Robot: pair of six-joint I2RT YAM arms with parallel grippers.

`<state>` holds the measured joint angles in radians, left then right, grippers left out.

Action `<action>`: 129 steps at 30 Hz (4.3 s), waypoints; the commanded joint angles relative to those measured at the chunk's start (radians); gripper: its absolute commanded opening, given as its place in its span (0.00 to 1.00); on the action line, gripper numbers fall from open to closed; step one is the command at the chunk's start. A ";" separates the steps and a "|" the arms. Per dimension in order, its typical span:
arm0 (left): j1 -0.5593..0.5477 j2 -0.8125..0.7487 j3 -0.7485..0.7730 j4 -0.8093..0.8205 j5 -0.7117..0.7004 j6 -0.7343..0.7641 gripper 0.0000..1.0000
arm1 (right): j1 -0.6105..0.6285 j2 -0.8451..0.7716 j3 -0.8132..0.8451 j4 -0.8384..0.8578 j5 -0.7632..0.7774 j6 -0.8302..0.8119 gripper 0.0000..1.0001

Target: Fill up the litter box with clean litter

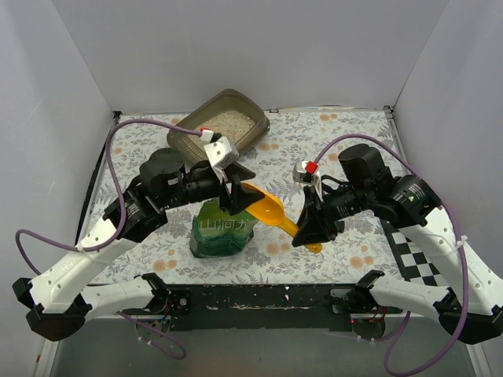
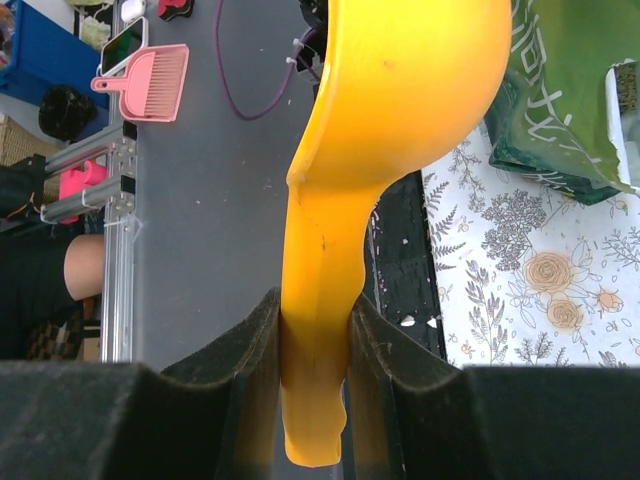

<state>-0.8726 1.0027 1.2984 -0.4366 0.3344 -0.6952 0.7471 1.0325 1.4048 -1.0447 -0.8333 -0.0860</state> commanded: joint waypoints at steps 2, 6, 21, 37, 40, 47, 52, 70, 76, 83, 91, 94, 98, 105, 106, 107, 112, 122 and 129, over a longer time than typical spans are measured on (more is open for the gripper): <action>0.003 0.019 -0.016 0.021 0.113 0.016 0.46 | 0.018 0.038 0.042 0.045 -0.004 -0.018 0.01; 0.003 0.010 -0.028 0.035 0.117 0.026 0.07 | 0.020 0.052 0.049 0.051 0.014 -0.024 0.01; 0.003 -0.032 -0.031 -0.045 -0.361 0.083 0.00 | -0.006 0.175 0.146 0.218 0.443 0.107 0.51; 0.014 -0.045 -0.062 0.124 -1.196 0.270 0.00 | -0.184 0.653 0.385 0.604 0.441 0.296 0.79; 0.030 -0.062 -0.106 0.163 -1.190 0.299 0.00 | -0.204 0.712 0.401 0.661 0.338 0.308 0.82; 0.083 -0.046 -0.143 0.168 -1.140 0.293 0.00 | -0.221 0.735 0.410 0.661 0.443 0.194 0.88; 0.099 -0.026 -0.146 0.183 -1.120 0.304 0.00 | -0.273 0.709 0.373 0.716 0.522 0.198 0.93; 0.127 -0.015 -0.205 0.170 -1.109 0.252 0.00 | -0.292 1.182 0.669 0.998 0.462 0.499 0.40; 0.127 -0.003 -0.269 0.142 -1.089 0.227 0.00 | -0.258 1.323 0.758 1.137 0.550 0.514 0.01; 0.130 0.007 -0.274 0.122 -1.088 0.207 0.00 | -0.206 1.506 0.922 1.155 0.603 0.517 0.01; 0.132 0.024 -0.278 0.119 -1.083 0.203 0.00 | -0.183 1.540 0.879 1.095 0.654 0.471 0.01; 0.135 0.022 -0.284 0.122 -1.075 0.201 0.00 | -0.181 1.522 0.875 1.019 0.668 0.430 0.01; 0.135 0.016 -0.287 0.113 -1.058 0.183 0.00 | -0.183 1.489 0.859 0.908 0.697 0.356 0.01; 0.138 -0.013 -0.284 0.084 -1.034 0.143 0.00 | -0.190 1.483 0.879 0.715 0.711 0.259 0.01; 0.138 -0.016 -0.283 0.081 -1.032 0.140 0.00 | -0.190 1.482 0.879 0.695 0.709 0.252 0.01; 0.136 -0.022 -0.281 0.076 -1.029 0.134 0.00 | -0.190 1.480 0.879 0.672 0.711 0.241 0.01; 0.138 -0.039 -0.275 0.053 -1.015 0.117 0.00 | -0.192 1.477 0.885 0.579 0.737 0.167 0.01; 0.138 -0.064 -0.263 0.026 -0.980 0.092 0.00 | -0.192 1.482 0.908 0.424 0.757 0.014 0.01; 0.136 -0.062 -0.252 0.019 -0.974 0.105 0.00 | -0.190 1.445 0.881 0.344 0.761 -0.138 0.01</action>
<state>-0.7406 0.9646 1.0100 -0.4160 -0.6460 -0.5915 0.5785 2.4939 2.3272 -0.4236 -0.1436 -0.0944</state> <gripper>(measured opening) 0.169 0.020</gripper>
